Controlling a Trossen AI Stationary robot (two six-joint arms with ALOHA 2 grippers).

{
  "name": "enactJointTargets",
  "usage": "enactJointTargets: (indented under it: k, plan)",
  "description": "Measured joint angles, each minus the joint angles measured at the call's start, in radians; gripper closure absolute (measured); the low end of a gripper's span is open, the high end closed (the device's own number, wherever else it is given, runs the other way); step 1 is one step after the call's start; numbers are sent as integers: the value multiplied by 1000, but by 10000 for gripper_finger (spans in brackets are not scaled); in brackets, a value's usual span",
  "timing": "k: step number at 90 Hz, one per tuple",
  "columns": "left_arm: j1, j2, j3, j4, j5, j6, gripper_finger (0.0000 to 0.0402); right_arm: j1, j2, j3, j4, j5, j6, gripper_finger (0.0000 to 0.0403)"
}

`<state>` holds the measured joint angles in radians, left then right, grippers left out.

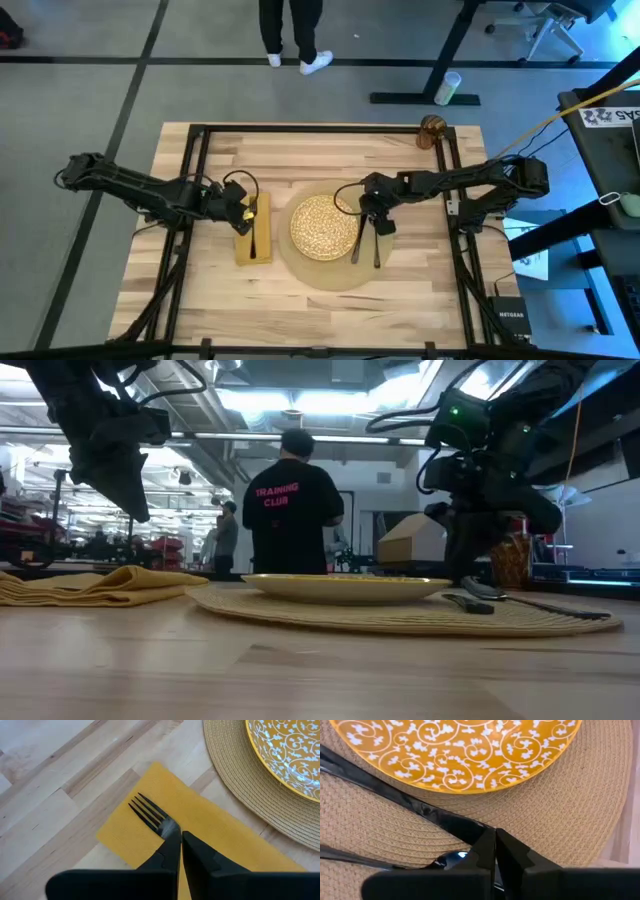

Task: Set table place
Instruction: Adjust the black table knife on the yellow placemat

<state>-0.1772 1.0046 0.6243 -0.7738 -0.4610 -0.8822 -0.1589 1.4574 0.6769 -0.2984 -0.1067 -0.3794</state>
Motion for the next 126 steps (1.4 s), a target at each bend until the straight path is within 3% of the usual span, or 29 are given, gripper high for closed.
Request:
enactJointTargets:
  k: [36,74,88,110,126]
  plan:
    - [0,0,0,0,0,0,402,0,86,10,-19,-10,-1,403]
    - [0,0,0,0,0,0,402,1,103,109,-100,-19,-47,403]
    - [0,0,0,-1,0,0,402,5,103,141,-124,-107,-49,403]
    - [0,0,0,-1,0,1,402,146,103,140,-149,-174,-18,403]
    - [0,0,0,-1,0,2,402,241,103,140,-73,-92,41,403]
